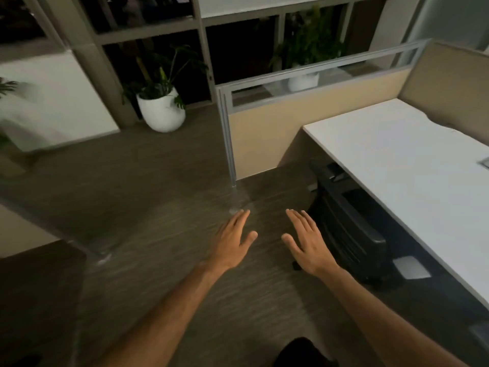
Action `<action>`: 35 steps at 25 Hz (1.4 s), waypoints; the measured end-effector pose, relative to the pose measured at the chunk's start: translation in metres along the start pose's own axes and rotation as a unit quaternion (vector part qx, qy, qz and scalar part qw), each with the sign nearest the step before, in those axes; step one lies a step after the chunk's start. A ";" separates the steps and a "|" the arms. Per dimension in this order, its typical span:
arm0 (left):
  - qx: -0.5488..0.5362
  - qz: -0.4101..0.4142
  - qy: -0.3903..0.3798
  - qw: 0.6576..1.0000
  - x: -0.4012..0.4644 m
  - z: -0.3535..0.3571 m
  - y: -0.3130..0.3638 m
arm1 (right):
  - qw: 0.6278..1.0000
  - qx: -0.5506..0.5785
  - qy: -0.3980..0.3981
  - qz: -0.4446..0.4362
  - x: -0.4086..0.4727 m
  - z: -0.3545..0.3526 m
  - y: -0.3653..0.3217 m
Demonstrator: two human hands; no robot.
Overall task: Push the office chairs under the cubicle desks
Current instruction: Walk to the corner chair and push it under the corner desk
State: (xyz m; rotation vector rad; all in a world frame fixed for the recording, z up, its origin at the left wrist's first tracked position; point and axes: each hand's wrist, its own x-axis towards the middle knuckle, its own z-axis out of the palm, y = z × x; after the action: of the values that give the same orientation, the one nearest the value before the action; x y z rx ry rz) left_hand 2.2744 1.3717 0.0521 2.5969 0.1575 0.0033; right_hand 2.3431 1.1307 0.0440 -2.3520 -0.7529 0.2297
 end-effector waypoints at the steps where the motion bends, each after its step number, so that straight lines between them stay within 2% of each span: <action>1: -0.013 0.017 -0.024 0.999 0.039 0.003 0.003 | 0.999 0.002 0.021 0.030 0.019 -0.007 0.017; 6: -0.033 0.064 -0.086 0.994 0.152 0.034 0.038 | 0.994 -0.013 0.050 0.097 0.079 -0.042 0.083; 8: -0.022 0.073 -0.087 0.993 0.161 0.036 0.040 | 0.995 -0.035 0.040 0.085 0.083 -0.046 0.083; 12: 0.007 0.128 -0.105 0.986 0.271 0.043 0.073 | 0.987 -0.034 0.085 0.135 0.136 -0.086 0.130; 16: 0.029 0.185 -0.140 0.972 0.310 0.065 0.090 | 0.981 -0.047 0.094 0.164 0.139 -0.092 0.150; 20: 0.046 0.307 -0.199 0.930 0.397 0.094 0.127 | 0.952 -0.043 0.153 0.260 0.144 -0.101 0.187; 21: 0.048 0.305 -0.202 0.930 0.403 0.092 0.131 | 0.951 -0.051 0.148 0.266 0.143 -0.100 0.187; 23: 0.050 0.370 -0.233 0.898 0.443 0.104 0.153 | 0.924 -0.042 0.191 0.330 0.147 -0.101 0.200; 24: 0.061 0.382 -0.228 0.893 0.446 0.105 0.156 | 0.920 -0.036 0.196 0.337 0.145 -0.101 0.200; 27: 0.068 0.417 -0.289 0.859 0.467 0.119 0.157 | 0.894 -0.036 0.211 0.394 0.147 -0.092 0.205; 30: 0.102 0.431 -0.319 0.838 0.478 0.133 0.137 | 0.880 -0.034 0.181 0.439 0.147 -0.070 0.201; 33: 0.137 0.459 -0.345 0.807 0.490 0.153 0.136 | 0.849 -0.021 0.164 0.502 0.130 -0.052 0.211; 35: 0.154 0.462 -0.359 0.796 0.490 0.159 0.134 | 0.844 -0.039 0.142 0.516 0.117 -0.044 0.213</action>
State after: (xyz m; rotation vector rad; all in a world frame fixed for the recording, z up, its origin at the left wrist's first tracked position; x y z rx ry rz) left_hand 2.7812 1.2313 -0.0293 2.4893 -1.4724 -0.6881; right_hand 2.5518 1.0416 -0.0530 -2.5531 0.7224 0.2834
